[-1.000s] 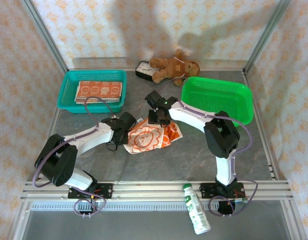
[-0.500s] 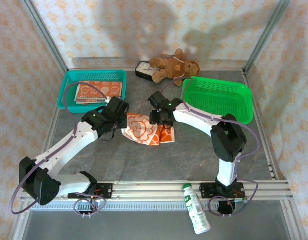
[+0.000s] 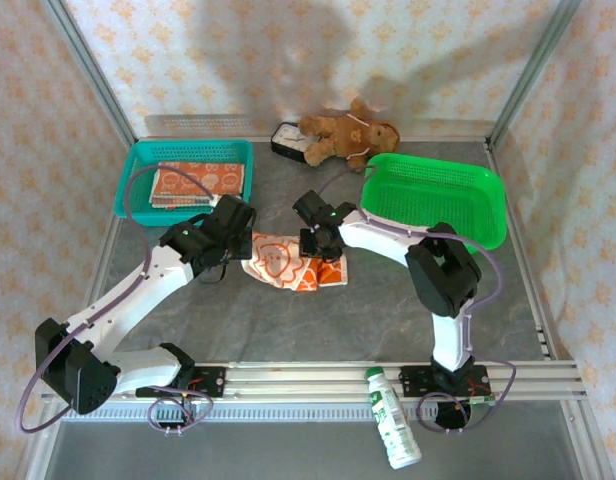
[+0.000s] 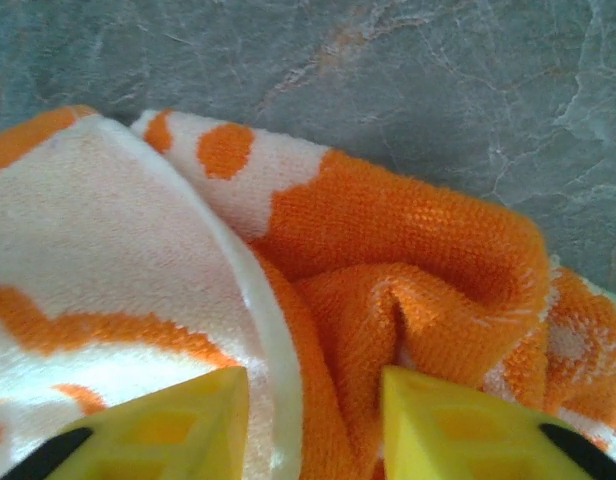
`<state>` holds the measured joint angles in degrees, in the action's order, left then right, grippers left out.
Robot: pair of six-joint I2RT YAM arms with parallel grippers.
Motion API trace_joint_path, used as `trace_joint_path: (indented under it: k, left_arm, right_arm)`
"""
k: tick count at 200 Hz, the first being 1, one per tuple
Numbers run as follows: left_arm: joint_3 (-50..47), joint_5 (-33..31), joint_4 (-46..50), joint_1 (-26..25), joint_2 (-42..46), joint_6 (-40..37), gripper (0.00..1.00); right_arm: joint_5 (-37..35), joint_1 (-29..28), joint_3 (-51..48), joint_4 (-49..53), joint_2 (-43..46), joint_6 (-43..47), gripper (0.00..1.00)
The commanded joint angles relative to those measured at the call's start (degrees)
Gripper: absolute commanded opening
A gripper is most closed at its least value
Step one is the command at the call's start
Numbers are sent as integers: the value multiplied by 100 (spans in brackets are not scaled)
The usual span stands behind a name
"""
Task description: Fold and stack the towels
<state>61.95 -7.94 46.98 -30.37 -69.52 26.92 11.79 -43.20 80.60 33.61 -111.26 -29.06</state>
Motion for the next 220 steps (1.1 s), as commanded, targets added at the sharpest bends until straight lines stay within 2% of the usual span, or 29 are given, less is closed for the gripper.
trace_joint_path:
  k: [1,19,49,103,118,139,171,178,188,192,202,220]
  left_arm:
    - [-63,-79,125,22,114,-9,0]
    - [-5,-91,152,14,114,-41,0]
    - [462,-377,317,22,23,-381,0]
    - [2281,-1304,728,320,-424,-1422,0]
    - [2477,-1472,745,323,-397,-1547,0]
    - [2182,-1297,625,305,-164,-1457,0]
    - [748,-675,199,129,377,-1030,0]
    - [366,-599,83,31,490,-908,0]
    - [-148,-464,-125,-121,637,-768,0]
    - [-335,-380,-189,-177,678,-717,0]
    - [-713,-234,-327,-264,753,-577,0]
    - [-1173,-14,-509,-311,783,-354,0]
  right_arm:
    - [-225,-22,63,110,-54,-31,22]
    - [-304,-22,167,141,17,40,0]
    - [-780,108,739,422,341,382,0]
    - [-1060,640,2492,959,550,1202,0]
    - [-1056,647,2357,812,772,1243,0]
    - [-821,631,1329,259,1273,1037,0]
    - [-629,324,-747,-557,1977,524,13]
    - [-639,203,-1143,-669,2081,399,23]
    - [-666,36,-1563,-793,2183,208,44]
    - [-673,-18,-1674,-817,2212,151,48]
    - [-677,-108,-1854,-838,2232,29,52]
    - [-700,-145,-1810,-801,2152,-23,52]
